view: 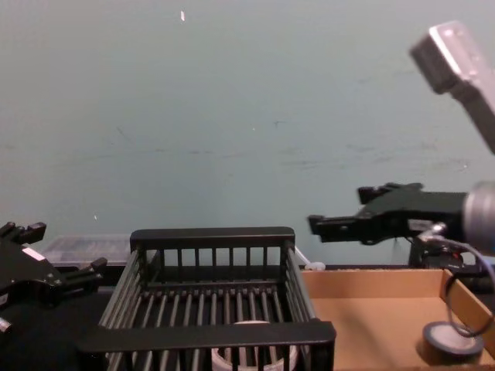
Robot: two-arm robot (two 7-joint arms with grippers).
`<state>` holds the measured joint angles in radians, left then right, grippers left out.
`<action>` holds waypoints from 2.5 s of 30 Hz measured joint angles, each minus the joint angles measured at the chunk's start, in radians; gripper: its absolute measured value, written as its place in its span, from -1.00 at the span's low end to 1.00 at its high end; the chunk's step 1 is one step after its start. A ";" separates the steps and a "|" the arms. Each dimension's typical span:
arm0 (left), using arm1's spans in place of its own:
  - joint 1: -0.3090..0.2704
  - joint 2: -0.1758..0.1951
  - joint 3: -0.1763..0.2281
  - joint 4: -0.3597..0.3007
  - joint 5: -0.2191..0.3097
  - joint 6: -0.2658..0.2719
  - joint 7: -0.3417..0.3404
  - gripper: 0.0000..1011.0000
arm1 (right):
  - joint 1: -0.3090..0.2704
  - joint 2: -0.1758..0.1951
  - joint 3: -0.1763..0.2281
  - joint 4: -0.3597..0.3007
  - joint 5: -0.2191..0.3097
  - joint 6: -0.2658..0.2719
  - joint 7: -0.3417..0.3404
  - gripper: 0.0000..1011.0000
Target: Pick up the white tape and place it into the black box , Pick up the silver tape and place it into the brown box.
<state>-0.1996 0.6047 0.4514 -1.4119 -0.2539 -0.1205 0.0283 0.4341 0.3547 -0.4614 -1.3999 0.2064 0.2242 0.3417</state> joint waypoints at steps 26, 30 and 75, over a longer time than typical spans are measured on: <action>0.000 0.000 0.000 0.000 0.000 0.000 0.000 0.98 | -0.364 0.067 0.176 -0.167 -0.087 -0.240 -0.172 0.98; 0.000 0.000 0.000 0.000 0.000 0.000 0.000 0.98 | -0.374 0.059 0.189 -0.172 -0.092 -0.241 -0.173 0.98; 0.000 0.000 0.000 0.000 0.000 0.000 0.000 0.98 | -0.372 0.061 0.186 -0.171 -0.091 -0.241 -0.173 0.98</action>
<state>-0.1995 0.6047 0.4514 -1.4120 -0.2539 -0.1205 0.0283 0.0617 0.4160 -0.2752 -1.5709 0.1155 -0.0171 0.1689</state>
